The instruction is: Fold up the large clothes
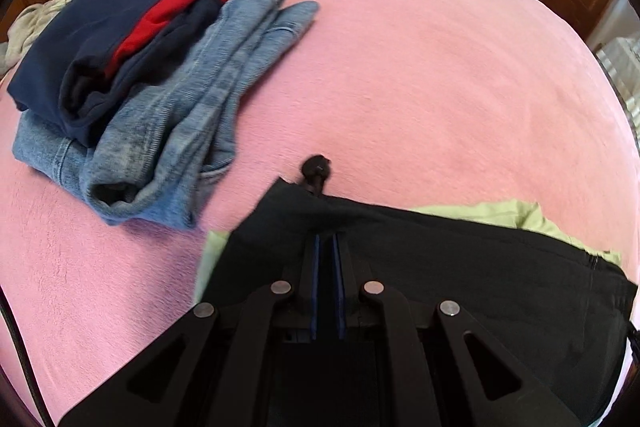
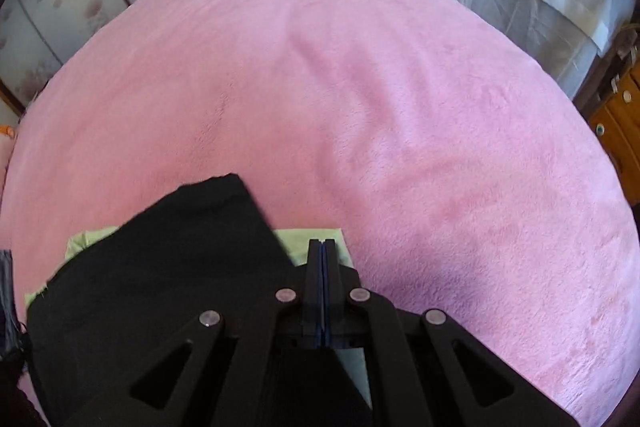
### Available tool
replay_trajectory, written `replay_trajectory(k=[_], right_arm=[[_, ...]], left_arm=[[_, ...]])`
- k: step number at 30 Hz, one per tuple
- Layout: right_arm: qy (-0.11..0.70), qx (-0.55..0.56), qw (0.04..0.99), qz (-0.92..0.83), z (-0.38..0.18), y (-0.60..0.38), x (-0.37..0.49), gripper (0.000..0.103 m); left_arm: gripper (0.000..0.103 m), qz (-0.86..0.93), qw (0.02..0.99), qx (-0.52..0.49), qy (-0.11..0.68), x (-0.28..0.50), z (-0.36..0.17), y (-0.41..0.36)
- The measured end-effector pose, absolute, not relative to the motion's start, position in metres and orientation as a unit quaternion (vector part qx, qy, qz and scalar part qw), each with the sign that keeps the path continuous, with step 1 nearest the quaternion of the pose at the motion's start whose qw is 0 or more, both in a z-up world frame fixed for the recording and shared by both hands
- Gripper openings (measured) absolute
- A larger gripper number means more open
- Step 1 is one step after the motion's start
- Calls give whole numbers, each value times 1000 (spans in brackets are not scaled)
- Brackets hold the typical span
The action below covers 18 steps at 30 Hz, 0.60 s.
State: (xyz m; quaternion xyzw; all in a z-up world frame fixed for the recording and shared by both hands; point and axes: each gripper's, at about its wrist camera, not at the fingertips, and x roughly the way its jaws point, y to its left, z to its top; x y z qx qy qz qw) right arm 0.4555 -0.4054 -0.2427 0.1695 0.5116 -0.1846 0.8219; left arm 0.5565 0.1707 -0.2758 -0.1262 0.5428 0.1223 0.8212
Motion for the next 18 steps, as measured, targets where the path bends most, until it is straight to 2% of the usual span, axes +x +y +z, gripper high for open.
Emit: replay_trajectory(k=[8, 12, 18], right_arm=[[508, 162, 831, -161, -206, -388, 462, 0], [503, 148, 844, -116, -176, -365, 466, 0], [492, 145, 858, -42, -135, -317, 469, 0]], left_arm=[[7, 173, 806, -142, 549, 547, -248, 189], [7, 151, 809, -178, 539, 526, -225, 195], [7, 166, 797, -172, 554, 474, -203, 188]])
